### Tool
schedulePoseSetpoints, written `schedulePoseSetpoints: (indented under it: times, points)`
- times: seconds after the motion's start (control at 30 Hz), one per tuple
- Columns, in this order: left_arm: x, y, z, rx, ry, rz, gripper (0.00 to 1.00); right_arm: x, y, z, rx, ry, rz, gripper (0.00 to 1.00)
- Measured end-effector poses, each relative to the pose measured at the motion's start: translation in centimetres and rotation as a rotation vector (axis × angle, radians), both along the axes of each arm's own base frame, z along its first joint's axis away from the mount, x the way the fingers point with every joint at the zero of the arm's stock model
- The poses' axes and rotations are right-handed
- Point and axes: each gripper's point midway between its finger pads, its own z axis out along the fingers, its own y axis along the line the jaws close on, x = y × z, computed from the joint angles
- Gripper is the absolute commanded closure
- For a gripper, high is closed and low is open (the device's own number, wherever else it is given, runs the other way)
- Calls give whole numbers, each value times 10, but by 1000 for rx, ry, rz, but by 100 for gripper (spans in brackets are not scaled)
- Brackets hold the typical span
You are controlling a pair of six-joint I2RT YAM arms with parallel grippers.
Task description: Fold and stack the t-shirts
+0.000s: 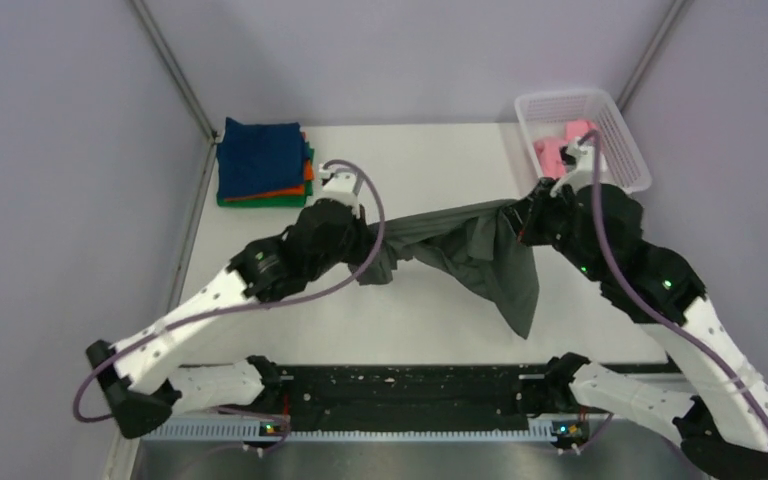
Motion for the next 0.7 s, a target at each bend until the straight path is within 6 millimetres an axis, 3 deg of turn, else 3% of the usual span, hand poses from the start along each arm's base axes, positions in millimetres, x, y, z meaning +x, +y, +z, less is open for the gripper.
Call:
schedulePoseSetpoints:
  times: [0.03,0.07,0.1,0.17,0.2,0.3,0.37,0.4,0.43,0.47,0.57,0.63,0.7]
  points:
    - [16,-1,-19,35,53,27,100,15,-1,-18,-55,38,-58,100]
    - [35,1,-39,64,107,63,90,21,0,-26,-77,54,-75,100]
    - [56,6,-61,92,166,105,71,31,2,-40,-110,84,-96,100]
    - [95,14,-105,154,279,171,22,69,7,-86,-191,189,-151,100]
    - [112,19,-125,191,334,202,4,87,3,-105,-223,230,-186,95]
    - [170,24,-167,260,452,269,1,156,-19,-183,-313,383,-288,54]
    - [212,23,-180,269,489,311,1,183,-35,-225,-354,464,-333,30]
    - [231,23,-183,266,502,325,1,190,-41,-241,-370,500,-350,11]
    - [237,22,-184,263,506,329,1,197,-49,-254,-389,532,-367,2]
    - [249,27,-184,257,509,347,1,202,-53,-261,-397,545,-377,1]
    - [232,44,-192,276,548,370,1,203,-56,-255,-396,526,-383,1]
    - [198,58,-203,299,597,373,1,199,-56,-242,-371,482,-384,1]
    - [163,72,-211,309,642,379,1,184,-59,-233,-348,453,-379,1]
